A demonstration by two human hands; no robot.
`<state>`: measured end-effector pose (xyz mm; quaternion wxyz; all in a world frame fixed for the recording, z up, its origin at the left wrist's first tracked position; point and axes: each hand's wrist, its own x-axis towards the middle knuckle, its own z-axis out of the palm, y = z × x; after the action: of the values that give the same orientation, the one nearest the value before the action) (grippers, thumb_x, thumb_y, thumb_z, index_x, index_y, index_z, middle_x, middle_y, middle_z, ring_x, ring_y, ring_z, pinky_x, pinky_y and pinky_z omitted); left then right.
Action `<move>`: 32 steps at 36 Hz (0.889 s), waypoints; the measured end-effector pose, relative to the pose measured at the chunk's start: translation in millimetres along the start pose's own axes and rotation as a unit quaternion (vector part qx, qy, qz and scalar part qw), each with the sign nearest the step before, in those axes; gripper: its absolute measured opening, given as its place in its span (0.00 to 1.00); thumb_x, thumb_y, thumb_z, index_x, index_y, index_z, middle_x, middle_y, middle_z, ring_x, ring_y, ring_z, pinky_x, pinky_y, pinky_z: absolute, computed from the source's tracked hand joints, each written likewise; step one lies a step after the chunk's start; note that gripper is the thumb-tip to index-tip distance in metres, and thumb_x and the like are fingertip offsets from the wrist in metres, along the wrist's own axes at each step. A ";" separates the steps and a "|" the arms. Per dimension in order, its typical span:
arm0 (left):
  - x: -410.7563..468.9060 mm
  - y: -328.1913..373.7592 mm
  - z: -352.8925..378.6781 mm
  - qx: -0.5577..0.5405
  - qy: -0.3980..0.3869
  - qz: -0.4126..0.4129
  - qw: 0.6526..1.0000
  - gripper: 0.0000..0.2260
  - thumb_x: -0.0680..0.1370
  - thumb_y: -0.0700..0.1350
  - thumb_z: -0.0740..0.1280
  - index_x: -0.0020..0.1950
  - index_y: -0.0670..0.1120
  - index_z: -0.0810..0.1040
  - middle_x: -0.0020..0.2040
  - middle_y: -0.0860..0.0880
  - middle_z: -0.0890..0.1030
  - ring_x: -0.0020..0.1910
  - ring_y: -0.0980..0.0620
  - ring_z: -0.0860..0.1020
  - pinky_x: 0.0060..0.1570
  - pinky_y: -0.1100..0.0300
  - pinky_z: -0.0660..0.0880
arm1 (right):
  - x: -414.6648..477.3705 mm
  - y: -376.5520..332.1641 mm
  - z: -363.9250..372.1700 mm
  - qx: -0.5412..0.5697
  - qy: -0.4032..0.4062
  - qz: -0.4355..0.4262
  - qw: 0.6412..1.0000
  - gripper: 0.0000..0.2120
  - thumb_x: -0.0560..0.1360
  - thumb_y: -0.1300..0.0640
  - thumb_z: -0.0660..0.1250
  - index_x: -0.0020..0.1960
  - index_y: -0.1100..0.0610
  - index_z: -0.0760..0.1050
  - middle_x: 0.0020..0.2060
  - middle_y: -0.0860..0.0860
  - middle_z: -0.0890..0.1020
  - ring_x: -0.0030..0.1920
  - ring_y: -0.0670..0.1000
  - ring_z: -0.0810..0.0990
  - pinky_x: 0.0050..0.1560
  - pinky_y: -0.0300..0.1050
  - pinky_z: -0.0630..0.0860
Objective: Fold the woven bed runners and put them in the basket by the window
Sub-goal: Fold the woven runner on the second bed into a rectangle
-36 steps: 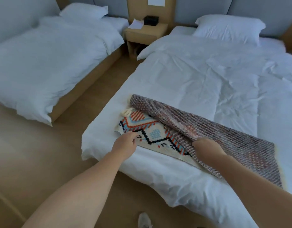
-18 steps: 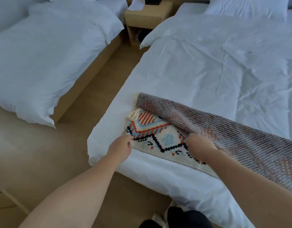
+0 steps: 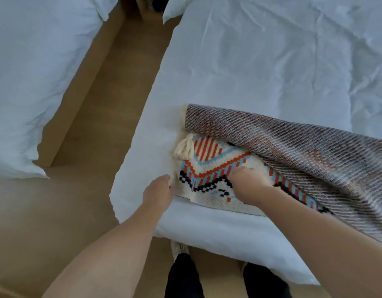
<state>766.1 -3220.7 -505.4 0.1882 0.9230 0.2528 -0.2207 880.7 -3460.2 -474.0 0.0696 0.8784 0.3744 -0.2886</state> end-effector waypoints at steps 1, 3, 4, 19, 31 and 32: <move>13.8 -6.1 7.5 0.001 -0.008 0.004 1.000 0.13 0.80 0.46 0.61 0.64 0.45 0.72 0.57 0.47 0.79 0.55 0.47 0.77 0.50 0.55 0.74 | 12.2 -9.4 6.6 0.010 0.002 0.004 1.000 0.10 0.77 0.64 0.58 0.54 0.56 0.75 0.49 0.53 0.75 0.48 0.54 0.74 0.46 0.46 0.72; 36.7 -12.9 21.5 0.005 -0.030 0.016 0.999 0.10 0.78 0.44 0.61 0.59 0.47 0.71 0.52 0.48 0.79 0.51 0.46 0.78 0.48 0.53 0.75 | 32.1 -27.8 20.8 0.025 0.000 0.018 1.000 0.11 0.76 0.64 0.58 0.55 0.56 0.75 0.51 0.53 0.75 0.50 0.55 0.74 0.48 0.46 0.71; 45.9 -14.6 28.1 0.003 -0.036 0.020 0.999 0.07 0.77 0.43 0.61 0.55 0.48 0.71 0.49 0.49 0.79 0.49 0.46 0.78 0.47 0.51 0.76 | 39.8 -35.9 27.6 0.029 -0.001 0.028 0.999 0.12 0.77 0.64 0.57 0.55 0.57 0.75 0.52 0.54 0.75 0.51 0.55 0.74 0.47 0.46 0.70; 63.4 -64.4 9.6 -0.116 -0.042 0.003 0.992 0.03 0.76 0.39 0.63 0.47 0.43 0.69 0.40 0.47 0.74 0.35 0.52 0.72 0.29 0.60 0.64 | 60.0 -57.1 54.1 0.079 -0.028 0.112 0.990 0.13 0.77 0.63 0.57 0.58 0.56 0.74 0.52 0.53 0.75 0.51 0.54 0.75 0.50 0.47 0.74; 68.0 -74.9 7.4 -0.025 0.077 0.026 0.996 0.25 0.75 0.48 0.65 0.69 0.41 0.65 0.65 0.44 0.69 0.62 0.43 0.69 0.57 0.52 0.68 | 109.3 -26.7 28.7 0.074 0.084 0.165 0.980 0.13 0.76 0.67 0.58 0.58 0.58 0.73 0.54 0.55 0.75 0.49 0.54 0.75 0.41 0.47 0.73; 70.9 -68.8 7.9 -0.030 0.103 0.058 0.993 0.24 0.75 0.47 0.66 0.68 0.40 0.66 0.65 0.43 0.70 0.63 0.43 0.69 0.59 0.52 0.67 | 113.1 -19.4 27.8 0.066 0.093 0.171 0.979 0.13 0.76 0.67 0.59 0.59 0.58 0.73 0.55 0.55 0.75 0.51 0.55 0.75 0.44 0.48 0.75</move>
<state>780.7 -3142.0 -563.8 0.2011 0.9480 0.2229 -0.1058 917.0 -3386.0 -558.4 0.0248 0.9551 0.2041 -0.2132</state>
